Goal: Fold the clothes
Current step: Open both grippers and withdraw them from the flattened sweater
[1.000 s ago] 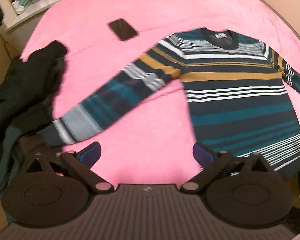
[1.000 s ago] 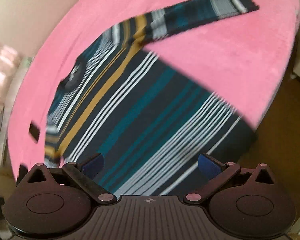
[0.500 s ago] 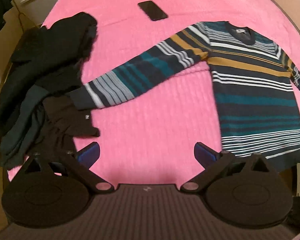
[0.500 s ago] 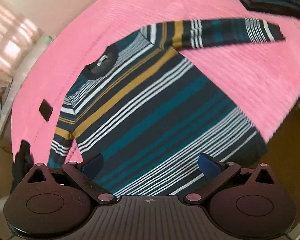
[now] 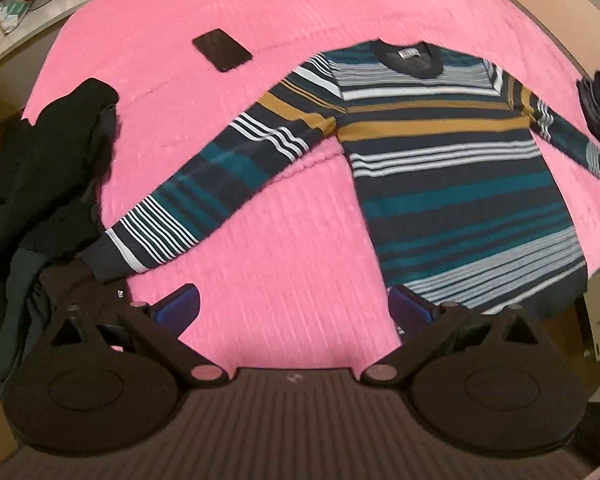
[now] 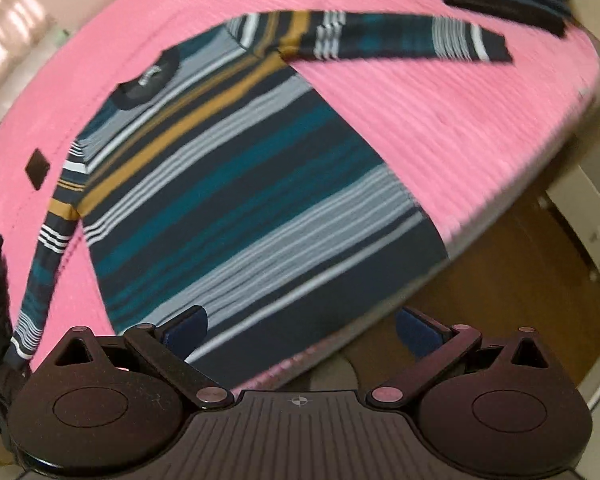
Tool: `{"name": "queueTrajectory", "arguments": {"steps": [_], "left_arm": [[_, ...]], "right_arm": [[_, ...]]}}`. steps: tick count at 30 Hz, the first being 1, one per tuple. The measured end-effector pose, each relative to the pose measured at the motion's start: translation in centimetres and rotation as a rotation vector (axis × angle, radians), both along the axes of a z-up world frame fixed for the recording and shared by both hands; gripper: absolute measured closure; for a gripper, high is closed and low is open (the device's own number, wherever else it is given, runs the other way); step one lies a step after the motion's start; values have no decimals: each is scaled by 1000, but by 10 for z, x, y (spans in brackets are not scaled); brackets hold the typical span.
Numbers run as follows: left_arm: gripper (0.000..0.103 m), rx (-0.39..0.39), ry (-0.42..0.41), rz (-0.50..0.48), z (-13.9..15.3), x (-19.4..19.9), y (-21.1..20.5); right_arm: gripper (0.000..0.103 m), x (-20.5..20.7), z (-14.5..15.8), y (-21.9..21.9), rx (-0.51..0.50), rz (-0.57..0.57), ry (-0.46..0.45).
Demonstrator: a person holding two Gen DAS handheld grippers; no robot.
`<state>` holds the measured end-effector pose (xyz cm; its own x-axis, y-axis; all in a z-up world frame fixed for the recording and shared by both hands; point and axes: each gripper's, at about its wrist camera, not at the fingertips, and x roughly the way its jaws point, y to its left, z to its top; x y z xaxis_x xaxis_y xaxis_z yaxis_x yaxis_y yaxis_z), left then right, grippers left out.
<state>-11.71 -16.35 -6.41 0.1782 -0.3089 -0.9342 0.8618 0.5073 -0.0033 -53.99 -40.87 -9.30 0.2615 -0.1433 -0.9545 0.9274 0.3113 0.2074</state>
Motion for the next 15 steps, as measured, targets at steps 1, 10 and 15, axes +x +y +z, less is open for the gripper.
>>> {"name": "queueTrajectory", "arguments": {"steps": [1, 10, 15], "left_arm": [[4, 9, 1, -8, -2, -2, 1], [4, 14, -12, -47, -2, -7, 1], [4, 7, -24, -49, 2, -6, -1]], "right_arm": [[0, -2, 0, 0, 8, 4, 0], [0, 26, 5, 17, -14, 147, 19], [0, 40, 1, 25, -26, 198, 30]]}}
